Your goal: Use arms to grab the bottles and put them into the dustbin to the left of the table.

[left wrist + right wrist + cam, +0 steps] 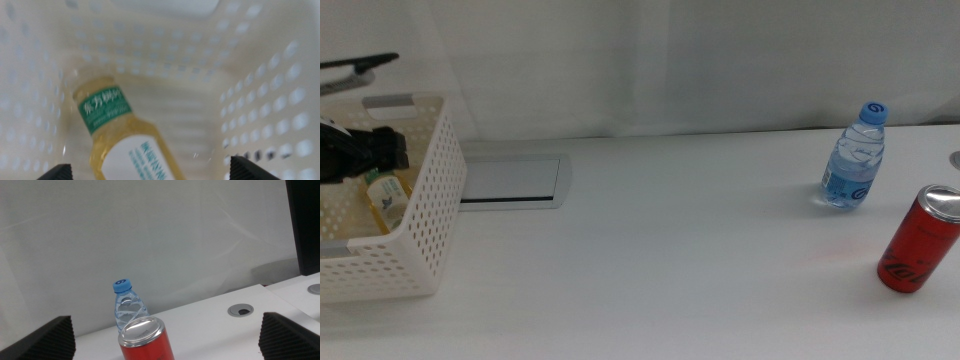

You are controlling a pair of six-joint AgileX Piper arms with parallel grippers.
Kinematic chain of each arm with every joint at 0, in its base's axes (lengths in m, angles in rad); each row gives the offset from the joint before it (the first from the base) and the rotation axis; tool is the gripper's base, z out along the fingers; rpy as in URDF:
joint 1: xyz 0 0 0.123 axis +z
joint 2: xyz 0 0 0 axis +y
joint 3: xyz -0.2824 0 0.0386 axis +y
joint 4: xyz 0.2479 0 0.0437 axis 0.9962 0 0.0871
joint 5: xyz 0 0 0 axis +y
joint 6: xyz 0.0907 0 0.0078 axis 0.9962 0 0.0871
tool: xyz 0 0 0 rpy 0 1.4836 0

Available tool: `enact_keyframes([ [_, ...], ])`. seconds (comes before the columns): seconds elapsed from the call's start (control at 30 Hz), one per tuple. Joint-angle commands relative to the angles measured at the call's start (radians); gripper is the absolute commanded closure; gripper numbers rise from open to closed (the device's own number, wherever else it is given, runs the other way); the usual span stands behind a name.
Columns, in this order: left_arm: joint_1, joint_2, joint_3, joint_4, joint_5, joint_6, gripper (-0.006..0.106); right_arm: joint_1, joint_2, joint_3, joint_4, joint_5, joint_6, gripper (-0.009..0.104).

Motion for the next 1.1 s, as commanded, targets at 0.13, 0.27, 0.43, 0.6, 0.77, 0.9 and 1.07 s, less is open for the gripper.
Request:
enact_keyframes([
  [0.13, -0.018, -0.156, -0.006, -0.165, 0.002, 0.142, 0.018, -0.006, -0.002, 0.039, -0.003, -0.009, -0.005, -0.008],
  [0.27, -0.078, -0.251, -0.006, -0.198, 0.004, 0.187, 0.018, -0.006, -0.002, 0.039, -0.003, -0.009, -0.005, -0.008],
  [0.43, -0.218, -0.352, -0.006, -0.187, 0.026, 0.187, 0.018, -0.006, -0.002, 0.039, -0.003, -0.009, -0.005, -0.008],
  [0.6, -0.373, -0.432, -0.006, -0.147, 0.082, 0.194, 0.018, -0.006, -0.002, 0.039, -0.003, -0.016, -0.005, -0.008],
  [0.77, -0.532, -0.509, 0.032, -0.065, 0.096, 0.194, 0.018, -0.006, -0.002, 0.035, 0.012, -0.018, -0.005, -0.008],
  [0.9, -0.606, -0.580, 0.146, -0.057, 0.076, 0.182, 0.018, -0.006, 0.000, -0.005, 0.012, 0.022, -0.005, -0.004],
  [1.07, -0.627, -0.685, 0.341, -0.094, 0.005, 0.169, 0.018, -0.006, 0.000, -0.081, 0.038, 0.076, -0.003, 0.004],
])
